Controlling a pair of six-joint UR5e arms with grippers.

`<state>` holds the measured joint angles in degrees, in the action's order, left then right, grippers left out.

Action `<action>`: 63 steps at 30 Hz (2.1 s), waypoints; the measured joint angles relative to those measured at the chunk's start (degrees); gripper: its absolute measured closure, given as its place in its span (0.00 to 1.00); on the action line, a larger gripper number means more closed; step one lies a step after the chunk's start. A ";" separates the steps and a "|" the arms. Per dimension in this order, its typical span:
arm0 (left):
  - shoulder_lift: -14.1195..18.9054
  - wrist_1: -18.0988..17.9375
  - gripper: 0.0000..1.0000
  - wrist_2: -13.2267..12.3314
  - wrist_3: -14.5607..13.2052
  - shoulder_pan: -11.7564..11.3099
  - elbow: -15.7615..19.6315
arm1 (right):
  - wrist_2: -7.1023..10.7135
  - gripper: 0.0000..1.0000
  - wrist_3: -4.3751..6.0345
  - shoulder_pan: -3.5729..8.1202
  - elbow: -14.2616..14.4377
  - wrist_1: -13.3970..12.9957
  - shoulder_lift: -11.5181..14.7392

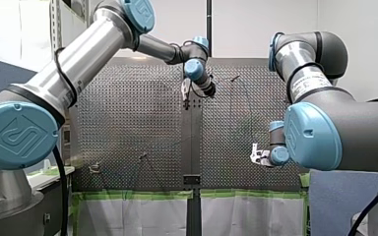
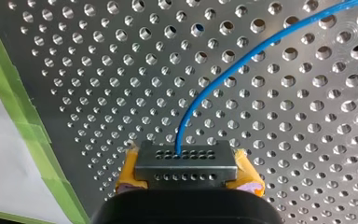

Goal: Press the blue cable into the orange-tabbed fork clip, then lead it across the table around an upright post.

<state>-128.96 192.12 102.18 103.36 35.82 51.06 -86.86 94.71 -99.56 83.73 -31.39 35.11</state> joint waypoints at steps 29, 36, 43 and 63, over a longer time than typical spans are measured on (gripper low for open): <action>16.31 -8.54 0.00 0.02 0.64 0.44 15.19 | 0.09 1.00 -0.26 -0.10 -0.37 0.15 0.00; 20.19 -12.38 0.00 2.53 -0.61 0.00 19.06 | 0.10 1.00 -0.27 -0.23 -0.55 0.25 0.01; 23.99 -16.19 0.00 6.26 -1.41 -0.41 22.87 | 0.16 1.00 -0.28 -0.32 -0.61 0.26 0.00; 35.81 -27.99 0.00 9.60 -1.37 -0.40 34.69 | 0.19 1.00 -0.28 -0.25 -0.67 0.31 0.01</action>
<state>-93.14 164.13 111.78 101.99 35.42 85.75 -86.67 94.43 -99.81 83.07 -31.08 35.12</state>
